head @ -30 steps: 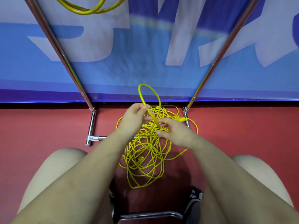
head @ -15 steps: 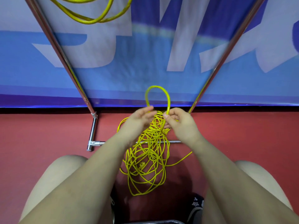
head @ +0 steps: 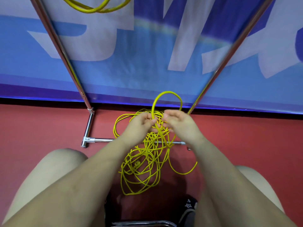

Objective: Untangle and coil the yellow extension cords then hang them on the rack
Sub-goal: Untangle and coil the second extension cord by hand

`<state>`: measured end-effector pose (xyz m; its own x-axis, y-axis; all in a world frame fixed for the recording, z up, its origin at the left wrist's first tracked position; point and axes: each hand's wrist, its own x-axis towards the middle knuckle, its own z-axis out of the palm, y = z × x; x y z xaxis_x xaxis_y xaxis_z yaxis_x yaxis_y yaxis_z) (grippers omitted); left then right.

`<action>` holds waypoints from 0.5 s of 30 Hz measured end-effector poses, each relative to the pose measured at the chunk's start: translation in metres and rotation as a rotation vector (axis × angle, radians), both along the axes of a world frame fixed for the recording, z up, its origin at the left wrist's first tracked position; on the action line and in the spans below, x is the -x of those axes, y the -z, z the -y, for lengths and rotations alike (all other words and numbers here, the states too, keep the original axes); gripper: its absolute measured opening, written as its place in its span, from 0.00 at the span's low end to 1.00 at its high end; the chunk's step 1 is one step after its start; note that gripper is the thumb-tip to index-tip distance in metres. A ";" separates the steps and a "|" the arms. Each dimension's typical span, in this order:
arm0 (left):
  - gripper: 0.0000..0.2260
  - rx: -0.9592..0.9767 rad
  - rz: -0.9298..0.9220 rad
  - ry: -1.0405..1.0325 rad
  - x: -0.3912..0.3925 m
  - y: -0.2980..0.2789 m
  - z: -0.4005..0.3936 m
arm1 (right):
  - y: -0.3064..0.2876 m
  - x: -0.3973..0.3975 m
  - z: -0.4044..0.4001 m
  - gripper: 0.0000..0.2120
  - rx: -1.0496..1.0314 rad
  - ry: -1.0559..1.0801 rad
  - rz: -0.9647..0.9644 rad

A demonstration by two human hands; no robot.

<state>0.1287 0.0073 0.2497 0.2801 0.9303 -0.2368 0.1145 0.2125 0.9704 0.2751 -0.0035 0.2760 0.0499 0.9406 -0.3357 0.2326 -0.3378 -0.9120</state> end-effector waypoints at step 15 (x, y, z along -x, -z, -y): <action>0.12 0.255 0.213 -0.103 0.017 -0.018 -0.013 | 0.004 0.003 0.006 0.06 0.055 -0.067 0.030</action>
<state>0.1116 0.0204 0.2676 0.2563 0.8746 -0.4115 -0.1193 0.4511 0.8844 0.2717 -0.0094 0.2720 -0.0022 0.9225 -0.3860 0.2835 -0.3696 -0.8849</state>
